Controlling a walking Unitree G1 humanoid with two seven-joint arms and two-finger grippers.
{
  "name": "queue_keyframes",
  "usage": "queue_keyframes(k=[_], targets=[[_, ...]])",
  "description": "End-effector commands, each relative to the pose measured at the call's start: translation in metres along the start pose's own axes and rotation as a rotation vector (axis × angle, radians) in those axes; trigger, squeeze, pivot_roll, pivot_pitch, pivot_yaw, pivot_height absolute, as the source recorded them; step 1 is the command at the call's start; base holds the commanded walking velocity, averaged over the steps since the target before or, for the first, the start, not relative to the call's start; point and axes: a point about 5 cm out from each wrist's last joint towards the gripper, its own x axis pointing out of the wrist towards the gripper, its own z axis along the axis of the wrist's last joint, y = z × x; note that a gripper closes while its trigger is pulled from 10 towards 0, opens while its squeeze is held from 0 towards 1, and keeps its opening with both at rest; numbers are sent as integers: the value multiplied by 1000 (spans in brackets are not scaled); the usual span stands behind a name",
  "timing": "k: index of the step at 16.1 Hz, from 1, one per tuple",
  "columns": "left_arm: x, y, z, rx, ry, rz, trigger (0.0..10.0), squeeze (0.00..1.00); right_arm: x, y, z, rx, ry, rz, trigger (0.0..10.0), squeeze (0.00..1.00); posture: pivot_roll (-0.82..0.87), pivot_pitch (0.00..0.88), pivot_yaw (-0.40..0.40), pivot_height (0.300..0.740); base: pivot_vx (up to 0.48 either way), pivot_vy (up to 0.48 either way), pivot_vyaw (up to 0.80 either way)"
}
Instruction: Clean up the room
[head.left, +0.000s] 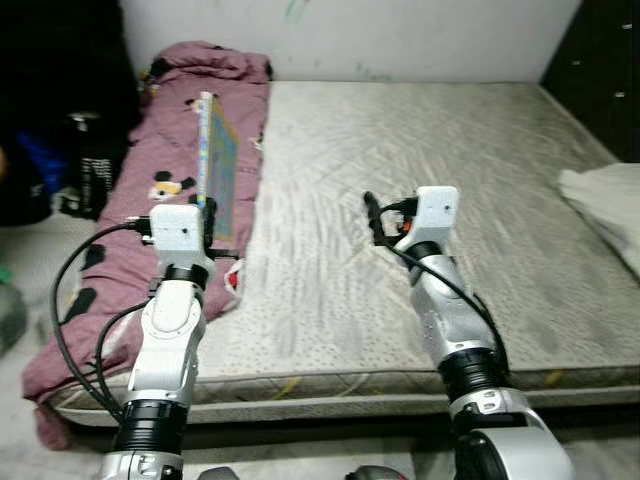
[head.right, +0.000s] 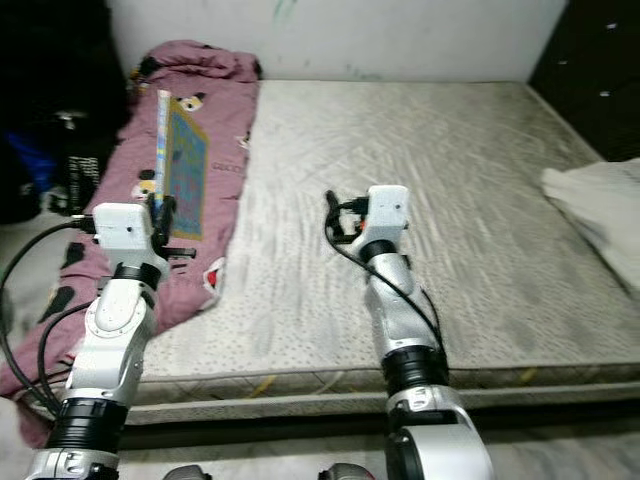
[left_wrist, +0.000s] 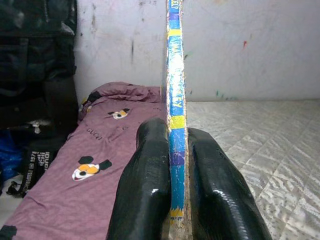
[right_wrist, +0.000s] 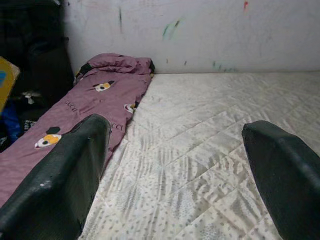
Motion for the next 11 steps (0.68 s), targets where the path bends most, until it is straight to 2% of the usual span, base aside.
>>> queue_keyframes(k=[1,8,11], targets=[[4,0,12,5,-59,-5,10000,0,3,1,3,-2,1,11,10000,0,-69,0,-30,740,0,-277,0],[4,0,11,4,-59,1,10000,0,3,2,3,-13,2,18,10000,0,-71,0,-32,740,0,-279,0],[3,1,11,-10,-65,10,10000,0,3,1,3,-7,0,16,10000,0,-70,0,-36,740,0,0,0]])
